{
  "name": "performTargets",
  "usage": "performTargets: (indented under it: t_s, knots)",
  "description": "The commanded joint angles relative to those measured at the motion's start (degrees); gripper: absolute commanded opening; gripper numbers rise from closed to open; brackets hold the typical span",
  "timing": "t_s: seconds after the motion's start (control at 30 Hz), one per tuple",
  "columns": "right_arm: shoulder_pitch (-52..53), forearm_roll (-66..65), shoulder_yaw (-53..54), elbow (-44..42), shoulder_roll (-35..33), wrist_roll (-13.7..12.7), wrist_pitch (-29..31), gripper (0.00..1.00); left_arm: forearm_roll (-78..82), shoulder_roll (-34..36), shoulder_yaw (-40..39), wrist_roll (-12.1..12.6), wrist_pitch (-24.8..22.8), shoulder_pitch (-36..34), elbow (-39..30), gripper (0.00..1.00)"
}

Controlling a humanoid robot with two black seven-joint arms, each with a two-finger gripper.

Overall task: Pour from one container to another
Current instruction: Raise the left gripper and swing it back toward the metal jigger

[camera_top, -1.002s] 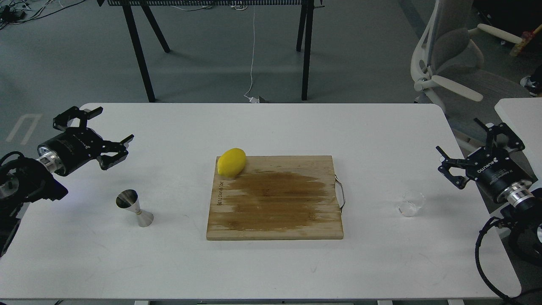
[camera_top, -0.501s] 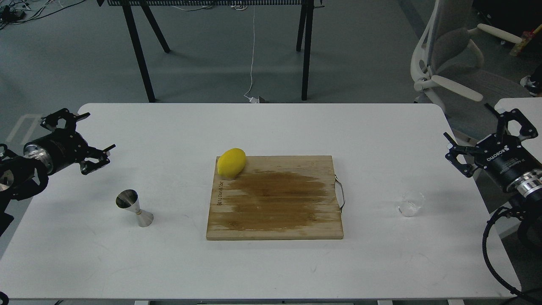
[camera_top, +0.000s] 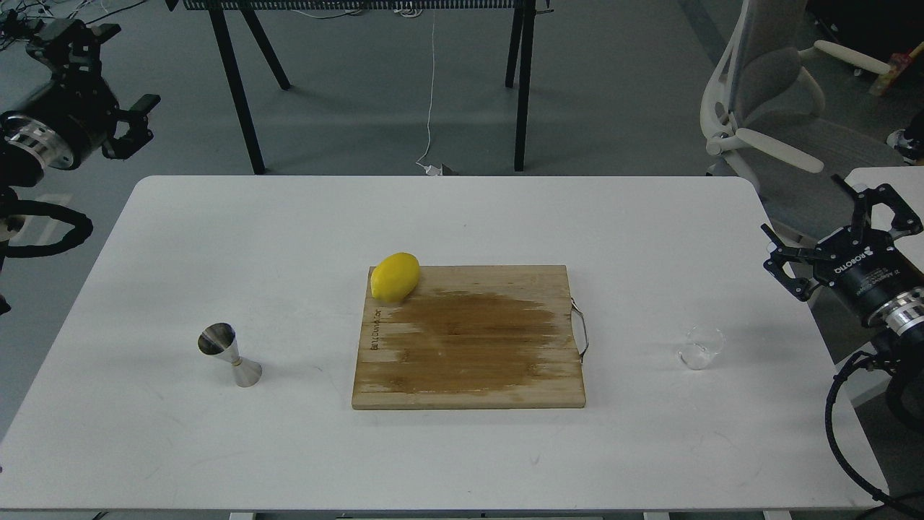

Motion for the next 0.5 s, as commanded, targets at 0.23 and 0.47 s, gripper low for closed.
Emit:
performTargets:
  t_s: [0.23,0.47]
  knots:
    - [-0.2,0.0,0.2,-0.2,0.0,0.1,0.0,0.99,-6.5,0.6,2.2,-4.7,0.0,1.3,-2.2,1.00]
    - [-0.2,-0.1,0.9,-0.3,0.0,0.1,0.0,0.99,24.0,6.4,4.1,-17.0,0.0,3.5,-12.0,1.00]
